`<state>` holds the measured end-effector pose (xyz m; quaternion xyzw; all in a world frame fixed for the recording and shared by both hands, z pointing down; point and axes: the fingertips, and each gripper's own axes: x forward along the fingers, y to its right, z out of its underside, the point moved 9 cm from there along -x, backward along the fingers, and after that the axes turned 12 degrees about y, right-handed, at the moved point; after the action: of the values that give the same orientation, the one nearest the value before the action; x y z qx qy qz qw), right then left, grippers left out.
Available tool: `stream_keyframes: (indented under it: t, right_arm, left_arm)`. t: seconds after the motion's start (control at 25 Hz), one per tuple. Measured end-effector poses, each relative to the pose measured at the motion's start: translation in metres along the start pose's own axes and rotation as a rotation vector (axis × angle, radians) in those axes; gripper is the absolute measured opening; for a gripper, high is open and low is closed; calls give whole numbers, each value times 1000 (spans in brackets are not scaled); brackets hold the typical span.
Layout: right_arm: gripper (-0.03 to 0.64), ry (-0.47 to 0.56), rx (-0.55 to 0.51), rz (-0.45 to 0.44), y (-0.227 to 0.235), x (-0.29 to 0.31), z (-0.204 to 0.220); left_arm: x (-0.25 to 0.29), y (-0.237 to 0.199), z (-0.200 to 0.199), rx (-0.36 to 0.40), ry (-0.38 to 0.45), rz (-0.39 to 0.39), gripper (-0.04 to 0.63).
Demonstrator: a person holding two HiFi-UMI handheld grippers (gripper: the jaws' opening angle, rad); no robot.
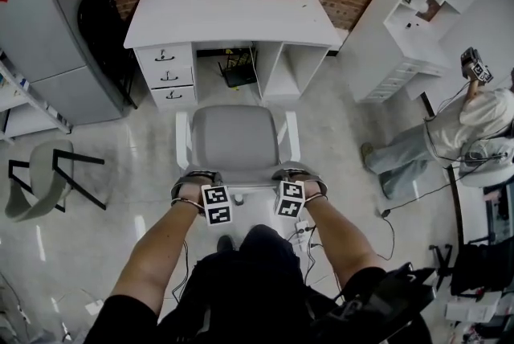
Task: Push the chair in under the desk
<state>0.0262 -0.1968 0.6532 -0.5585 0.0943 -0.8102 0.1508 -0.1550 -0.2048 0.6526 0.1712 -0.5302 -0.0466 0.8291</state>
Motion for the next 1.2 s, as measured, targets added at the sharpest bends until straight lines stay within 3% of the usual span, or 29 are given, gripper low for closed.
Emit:
stream_keyframes:
  t: [1.2]
  right_arm:
    - [32,26,-73,-23,135,40,31]
  left_arm:
    - [55,-126,0,-52,-84,-47,12]
